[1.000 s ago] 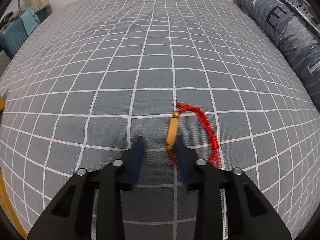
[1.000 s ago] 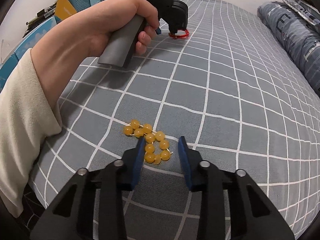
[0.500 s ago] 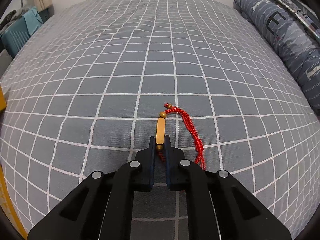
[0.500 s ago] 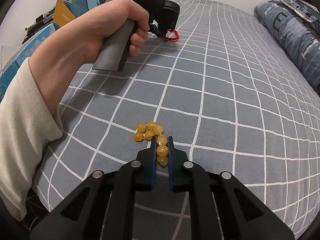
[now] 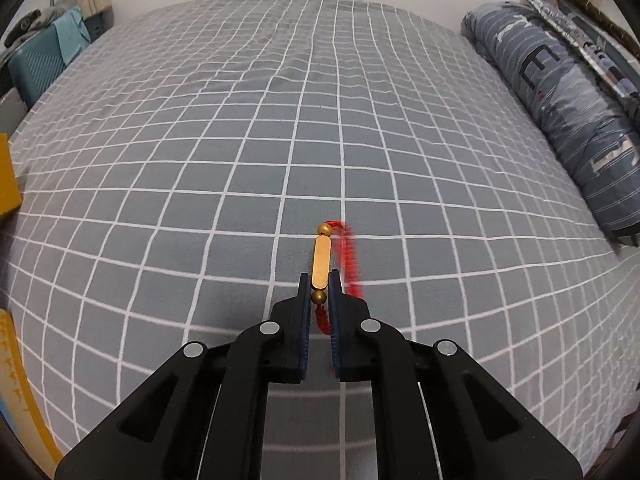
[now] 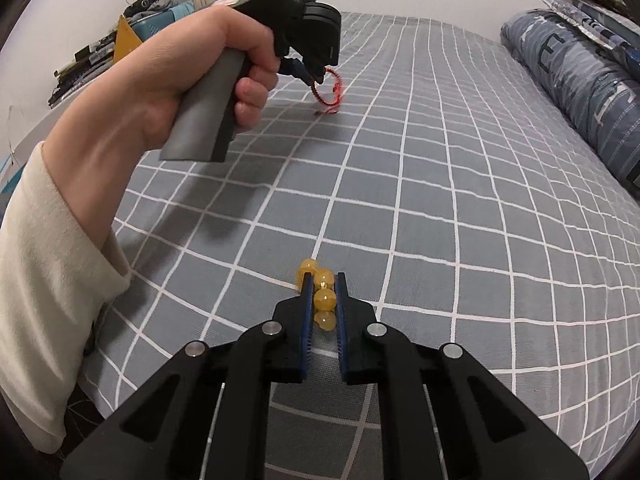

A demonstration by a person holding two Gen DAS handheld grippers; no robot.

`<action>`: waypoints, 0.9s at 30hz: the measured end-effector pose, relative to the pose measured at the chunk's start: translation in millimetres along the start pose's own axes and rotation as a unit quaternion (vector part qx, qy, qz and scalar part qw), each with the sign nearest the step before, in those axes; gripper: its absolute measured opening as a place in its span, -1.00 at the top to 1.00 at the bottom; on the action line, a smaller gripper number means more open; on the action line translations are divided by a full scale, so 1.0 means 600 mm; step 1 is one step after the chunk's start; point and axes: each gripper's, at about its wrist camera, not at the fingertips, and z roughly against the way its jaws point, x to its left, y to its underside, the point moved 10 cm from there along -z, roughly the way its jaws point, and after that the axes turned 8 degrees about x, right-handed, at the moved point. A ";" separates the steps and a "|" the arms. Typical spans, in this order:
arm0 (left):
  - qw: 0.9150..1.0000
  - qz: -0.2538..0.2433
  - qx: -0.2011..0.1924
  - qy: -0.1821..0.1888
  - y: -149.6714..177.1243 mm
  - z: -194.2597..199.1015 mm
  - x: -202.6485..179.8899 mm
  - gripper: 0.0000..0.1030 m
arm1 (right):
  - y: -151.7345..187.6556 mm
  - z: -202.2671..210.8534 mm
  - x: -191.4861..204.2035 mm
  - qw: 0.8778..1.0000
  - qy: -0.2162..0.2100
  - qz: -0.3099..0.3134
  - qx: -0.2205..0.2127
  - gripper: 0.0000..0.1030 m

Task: Organize jewelry
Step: 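Lift the bracelet and amber beads and carry them toward the white box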

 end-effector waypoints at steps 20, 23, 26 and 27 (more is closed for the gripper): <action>1.000 0.005 -0.018 0.007 0.079 0.116 0.023 0.85 | -0.029 0.034 -0.038 0.999 0.022 -0.029 -0.026 0.83; 1.000 -0.003 -0.019 -0.006 0.102 0.131 0.027 0.85 | -0.043 0.046 -0.047 0.998 0.033 -0.042 -0.031 0.83; 0.999 -0.010 -0.024 -0.020 0.127 0.151 0.035 0.84 | -0.063 0.059 -0.053 0.997 0.043 -0.052 -0.039 0.83; 0.999 -0.012 -0.026 -0.023 0.138 0.159 0.039 0.84 | -0.072 0.063 -0.053 0.997 0.045 -0.054 -0.043 0.83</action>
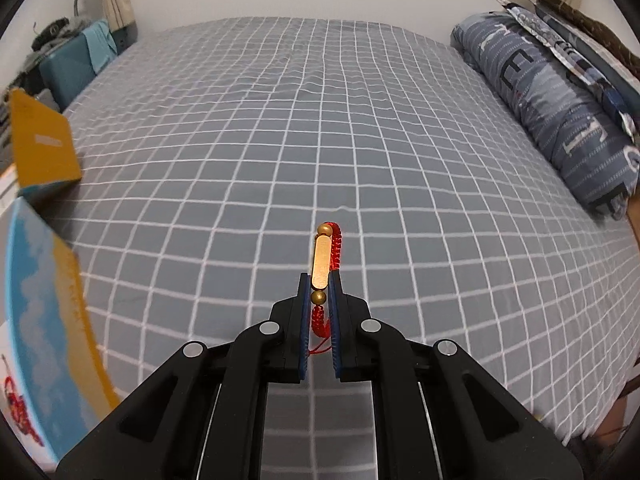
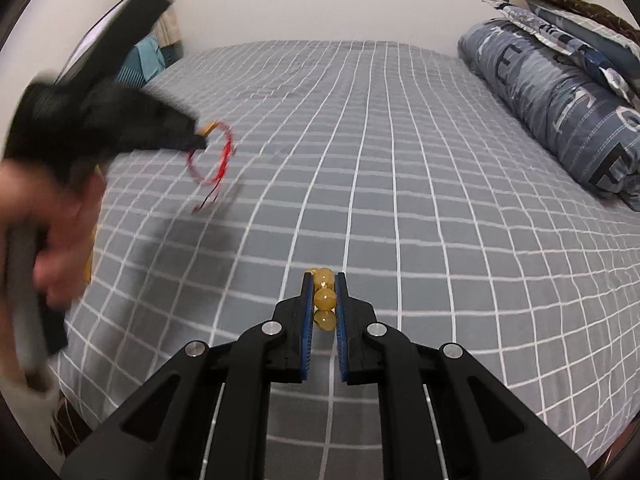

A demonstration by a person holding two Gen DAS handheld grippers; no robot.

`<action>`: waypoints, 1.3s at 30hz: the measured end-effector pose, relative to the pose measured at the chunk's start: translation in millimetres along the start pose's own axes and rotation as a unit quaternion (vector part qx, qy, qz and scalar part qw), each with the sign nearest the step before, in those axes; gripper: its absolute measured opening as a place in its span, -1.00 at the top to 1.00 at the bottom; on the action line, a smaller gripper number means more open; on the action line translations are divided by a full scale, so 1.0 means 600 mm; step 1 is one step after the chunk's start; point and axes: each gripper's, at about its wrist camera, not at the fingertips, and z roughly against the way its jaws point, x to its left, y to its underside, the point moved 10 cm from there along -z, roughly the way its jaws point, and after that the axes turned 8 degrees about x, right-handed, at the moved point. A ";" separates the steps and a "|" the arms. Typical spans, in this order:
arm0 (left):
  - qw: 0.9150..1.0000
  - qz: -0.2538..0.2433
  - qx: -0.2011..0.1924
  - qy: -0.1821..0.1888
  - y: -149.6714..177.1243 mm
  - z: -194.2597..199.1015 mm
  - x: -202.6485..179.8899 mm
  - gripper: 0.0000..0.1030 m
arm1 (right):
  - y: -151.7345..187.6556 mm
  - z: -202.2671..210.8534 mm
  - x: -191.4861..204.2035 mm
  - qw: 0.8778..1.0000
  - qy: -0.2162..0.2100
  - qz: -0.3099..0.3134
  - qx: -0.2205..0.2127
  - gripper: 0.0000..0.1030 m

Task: Organize jewelry
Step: 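Lift the bracelet and amber beads and carry them toward the white box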

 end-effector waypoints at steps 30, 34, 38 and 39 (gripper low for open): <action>0.979 0.148 -0.078 -0.119 0.112 0.312 0.439 0.84 | -0.239 0.082 0.437 0.985 -0.110 0.125 -0.041 0.82; 0.973 0.183 -0.062 -0.125 0.157 0.305 0.509 0.84 | -0.214 0.072 0.532 0.978 -0.135 0.158 -0.029 0.82; 0.967 0.214 -0.043 -0.133 0.199 0.287 0.575 0.83 | -0.180 0.056 0.603 0.971 -0.151 0.186 -0.014 0.83; 0.966 0.219 -0.037 -0.133 0.208 0.280 0.587 0.83 | -0.172 0.050 0.621 0.969 -0.153 0.193 -0.009 0.82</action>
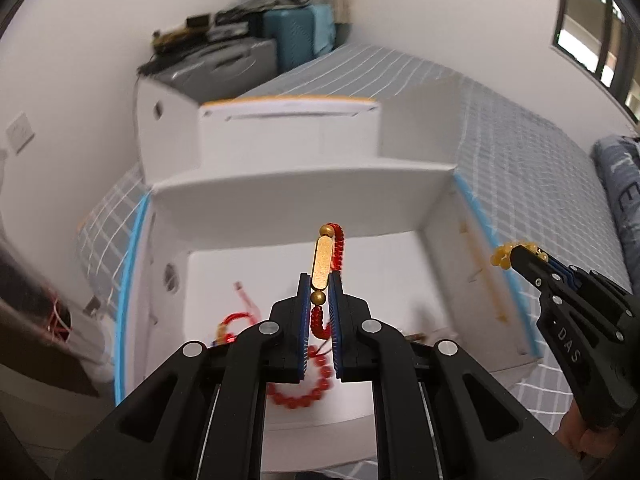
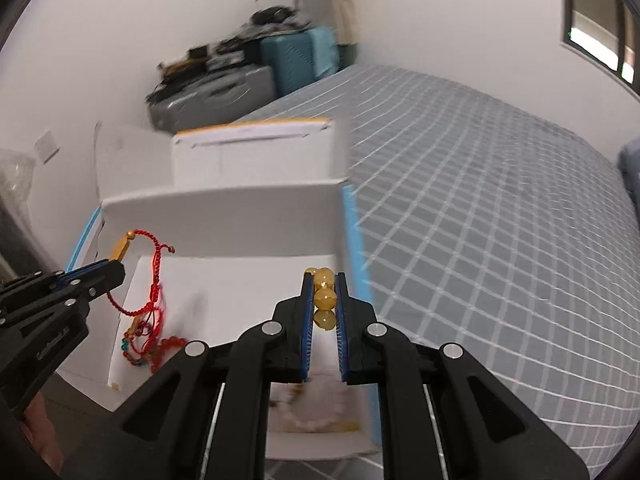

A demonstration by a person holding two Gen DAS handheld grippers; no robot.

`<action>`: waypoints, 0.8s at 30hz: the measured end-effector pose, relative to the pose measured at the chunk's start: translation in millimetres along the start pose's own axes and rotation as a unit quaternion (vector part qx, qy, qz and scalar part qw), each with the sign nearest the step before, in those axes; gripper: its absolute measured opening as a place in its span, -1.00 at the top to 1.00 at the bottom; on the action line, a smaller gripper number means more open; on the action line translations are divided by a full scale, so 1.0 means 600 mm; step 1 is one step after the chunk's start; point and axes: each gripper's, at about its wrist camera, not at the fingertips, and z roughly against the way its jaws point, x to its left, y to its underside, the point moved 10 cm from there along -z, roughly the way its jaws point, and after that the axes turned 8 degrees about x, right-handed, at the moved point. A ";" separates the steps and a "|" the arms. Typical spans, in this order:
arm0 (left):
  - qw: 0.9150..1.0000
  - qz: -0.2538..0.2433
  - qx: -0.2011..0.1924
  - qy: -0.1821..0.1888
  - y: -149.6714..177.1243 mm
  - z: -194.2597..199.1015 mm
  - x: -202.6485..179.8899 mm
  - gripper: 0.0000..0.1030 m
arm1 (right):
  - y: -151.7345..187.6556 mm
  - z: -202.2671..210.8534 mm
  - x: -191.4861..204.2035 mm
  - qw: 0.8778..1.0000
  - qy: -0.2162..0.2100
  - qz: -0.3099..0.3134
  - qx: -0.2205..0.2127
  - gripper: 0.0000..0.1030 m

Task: Organize jewelry
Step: 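Lift the bracelet and amber beads and carry them toward the white box, then open both tools to drop the bracelet and amber beads into the box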

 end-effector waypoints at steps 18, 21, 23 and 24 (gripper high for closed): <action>0.998 0.022 0.058 -0.004 0.045 -0.082 0.062 0.80 | 0.043 -0.123 0.082 0.994 0.004 0.029 0.105 0.78; 0.998 0.023 0.056 -0.007 0.048 -0.078 0.067 0.79 | 0.045 -0.122 0.083 0.994 -0.003 0.027 0.105 0.59; 0.998 0.029 0.055 -0.002 0.050 -0.069 0.069 0.55 | 0.045 -0.111 0.083 0.995 -0.008 0.024 0.095 0.30; 0.998 0.031 0.049 -0.002 0.050 -0.060 0.070 0.24 | 0.041 -0.100 0.083 0.996 -0.012 0.022 0.084 0.20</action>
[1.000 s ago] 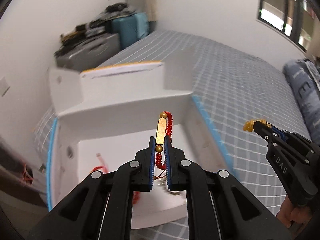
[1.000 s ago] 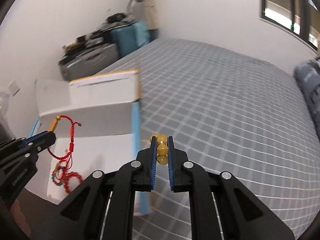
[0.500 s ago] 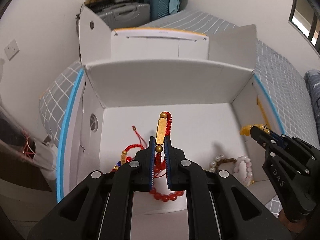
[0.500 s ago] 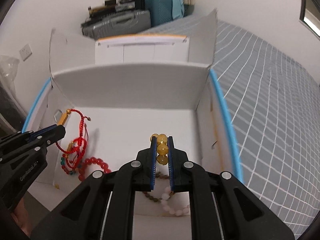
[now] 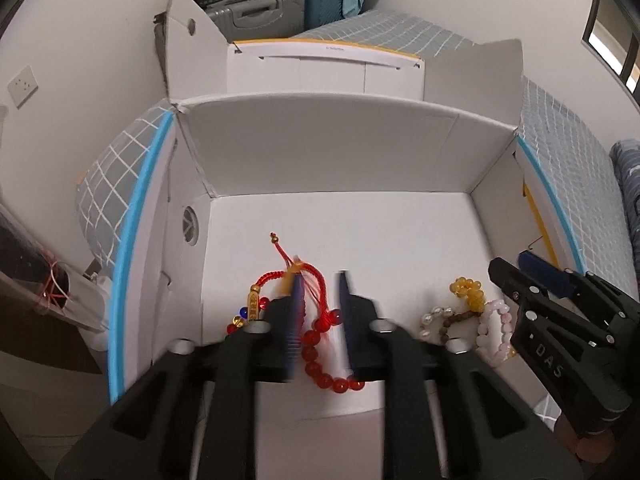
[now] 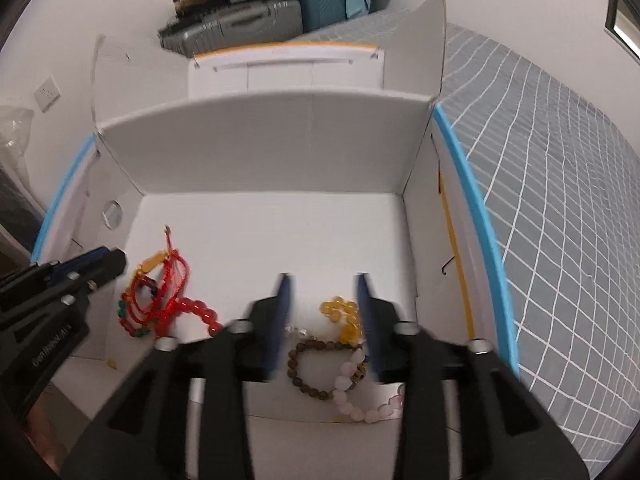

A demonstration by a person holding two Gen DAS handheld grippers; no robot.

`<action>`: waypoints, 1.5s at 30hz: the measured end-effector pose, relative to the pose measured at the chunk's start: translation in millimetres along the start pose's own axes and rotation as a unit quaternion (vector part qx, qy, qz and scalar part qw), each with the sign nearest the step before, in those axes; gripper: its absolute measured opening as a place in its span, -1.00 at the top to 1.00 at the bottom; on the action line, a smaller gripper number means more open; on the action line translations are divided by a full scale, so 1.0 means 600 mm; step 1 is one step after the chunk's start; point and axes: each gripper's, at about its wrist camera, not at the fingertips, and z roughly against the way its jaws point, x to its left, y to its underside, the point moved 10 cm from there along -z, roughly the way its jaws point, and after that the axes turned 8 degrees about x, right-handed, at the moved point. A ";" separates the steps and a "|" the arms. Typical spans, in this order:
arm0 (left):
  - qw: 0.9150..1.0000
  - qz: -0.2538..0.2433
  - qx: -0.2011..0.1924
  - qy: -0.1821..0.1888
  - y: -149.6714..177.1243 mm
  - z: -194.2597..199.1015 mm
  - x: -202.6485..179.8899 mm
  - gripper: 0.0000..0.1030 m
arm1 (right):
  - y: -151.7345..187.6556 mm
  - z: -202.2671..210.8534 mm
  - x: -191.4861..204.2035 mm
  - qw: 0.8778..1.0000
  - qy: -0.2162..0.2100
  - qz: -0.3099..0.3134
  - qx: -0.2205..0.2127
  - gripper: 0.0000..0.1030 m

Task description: Organize jewelry

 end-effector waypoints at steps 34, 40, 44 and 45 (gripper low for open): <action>0.992 -0.004 -0.120 -0.029 0.149 0.146 0.010 -0.89 | 0.139 0.173 -0.039 0.993 0.042 -0.030 -0.106 -0.85; 0.993 -0.014 -0.116 -0.024 0.153 0.140 0.000 -0.88 | 0.141 0.167 -0.045 0.993 0.045 -0.033 -0.101 -0.85; 0.993 -0.011 -0.114 -0.021 0.152 0.137 -0.001 -0.88 | 0.140 0.166 -0.044 0.993 0.047 -0.031 -0.100 -0.85; 0.993 -0.010 -0.114 -0.021 0.152 0.137 -0.001 -0.88 | 0.140 0.166 -0.043 0.993 0.048 -0.030 -0.100 -0.85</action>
